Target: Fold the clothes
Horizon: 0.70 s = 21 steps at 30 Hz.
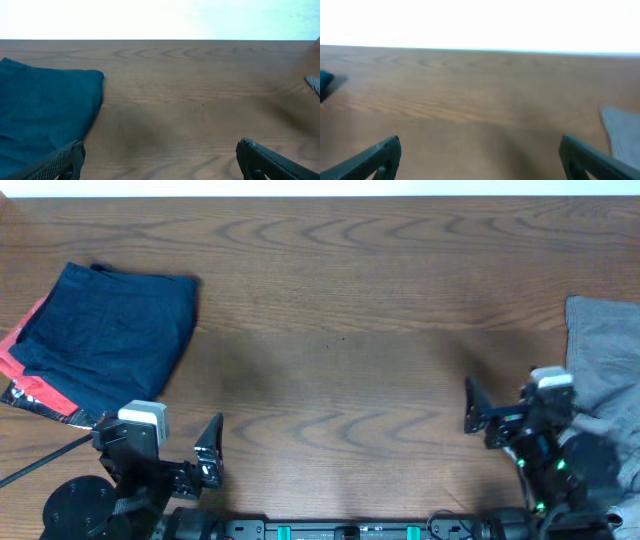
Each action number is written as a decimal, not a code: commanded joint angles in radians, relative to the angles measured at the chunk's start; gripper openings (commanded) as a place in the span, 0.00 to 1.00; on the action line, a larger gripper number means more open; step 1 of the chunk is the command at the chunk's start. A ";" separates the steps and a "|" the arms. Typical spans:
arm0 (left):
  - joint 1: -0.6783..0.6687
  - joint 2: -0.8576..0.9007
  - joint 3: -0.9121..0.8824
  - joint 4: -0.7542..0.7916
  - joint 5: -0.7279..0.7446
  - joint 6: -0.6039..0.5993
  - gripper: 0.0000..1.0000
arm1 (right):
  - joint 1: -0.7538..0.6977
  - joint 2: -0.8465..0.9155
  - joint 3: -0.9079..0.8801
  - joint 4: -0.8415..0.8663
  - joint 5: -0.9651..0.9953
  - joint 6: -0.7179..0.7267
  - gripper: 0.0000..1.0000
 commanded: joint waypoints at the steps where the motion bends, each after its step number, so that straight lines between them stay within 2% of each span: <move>1: -0.002 -0.001 -0.003 0.000 -0.016 0.012 0.98 | 0.061 -0.109 -0.140 0.126 -0.001 -0.046 0.99; 7: -0.002 -0.001 -0.003 0.000 -0.016 0.013 0.98 | 0.106 -0.269 -0.376 0.405 0.044 -0.050 0.99; 14: -0.002 -0.001 -0.003 0.000 -0.016 0.012 0.98 | 0.087 -0.327 -0.526 0.551 0.043 -0.118 0.99; 16: -0.002 -0.001 -0.003 0.000 -0.016 0.013 0.98 | 0.079 -0.327 -0.559 0.555 0.043 -0.157 0.99; 19: -0.002 -0.001 -0.003 0.000 -0.016 0.012 0.98 | 0.065 -0.327 -0.568 0.439 0.044 -0.172 0.99; 21: -0.002 -0.001 -0.003 0.000 -0.016 0.012 0.98 | 0.055 -0.327 -0.568 0.435 0.059 -0.166 0.99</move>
